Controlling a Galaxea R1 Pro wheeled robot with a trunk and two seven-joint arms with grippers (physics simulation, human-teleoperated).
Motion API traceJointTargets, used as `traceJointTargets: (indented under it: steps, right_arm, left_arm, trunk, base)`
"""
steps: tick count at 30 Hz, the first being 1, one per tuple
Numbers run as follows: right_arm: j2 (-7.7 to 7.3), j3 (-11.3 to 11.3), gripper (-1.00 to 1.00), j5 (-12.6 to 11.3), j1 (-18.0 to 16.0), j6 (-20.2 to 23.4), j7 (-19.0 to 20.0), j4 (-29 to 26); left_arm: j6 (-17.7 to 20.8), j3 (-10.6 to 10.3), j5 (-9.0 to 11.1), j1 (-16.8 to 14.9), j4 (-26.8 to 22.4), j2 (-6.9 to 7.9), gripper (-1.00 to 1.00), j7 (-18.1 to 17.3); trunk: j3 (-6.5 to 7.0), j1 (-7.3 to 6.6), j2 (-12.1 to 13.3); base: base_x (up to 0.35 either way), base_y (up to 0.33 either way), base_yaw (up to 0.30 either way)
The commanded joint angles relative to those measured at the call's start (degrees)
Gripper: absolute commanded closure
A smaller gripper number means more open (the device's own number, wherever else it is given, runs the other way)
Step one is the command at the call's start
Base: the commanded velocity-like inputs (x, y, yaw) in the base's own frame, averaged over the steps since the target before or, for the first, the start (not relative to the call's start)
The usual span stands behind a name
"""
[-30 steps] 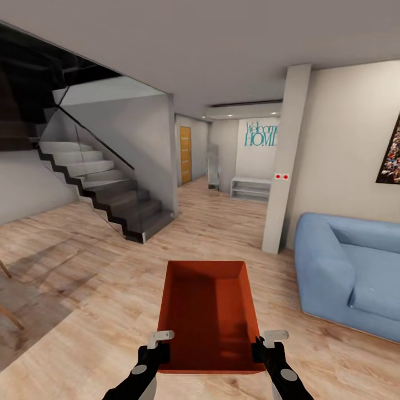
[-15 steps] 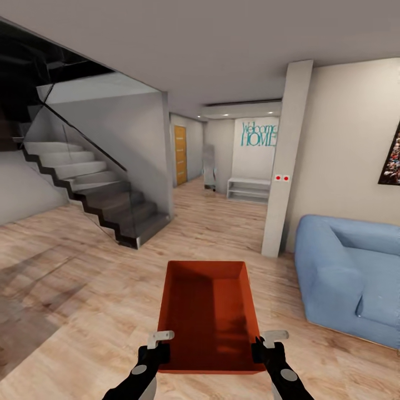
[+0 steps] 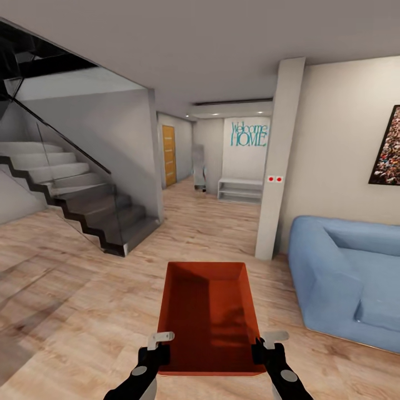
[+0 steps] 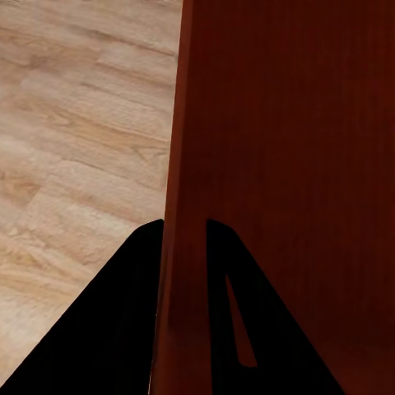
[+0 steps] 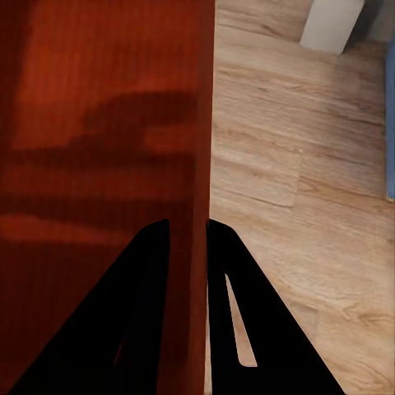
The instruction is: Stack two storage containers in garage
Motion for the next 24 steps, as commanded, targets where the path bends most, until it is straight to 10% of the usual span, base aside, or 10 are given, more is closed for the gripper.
traceJointTargets:
  steps: [1,24]
  right_arm:
    - [0.02,0.8,1.00,0.2,0.0,-0.1,0.0,0.2]
    - [0.02,0.7,1.00,0.3,0.0,-0.3,0.0,0.2]
  left_arm:
    - [-0.1,0.0,-0.4,-0.1,-2.5,-0.04,1.00,0.3]
    - [-0.1,0.0,-0.4,-0.1,-2.5,0.10,1.00,0.3]
  trunk:
    - [-0.02,0.05,0.0]
    - [-0.02,0.05,0.0]
  base:
    - [0.325,0.080,-0.001]
    - [0.325,0.080,0.000]
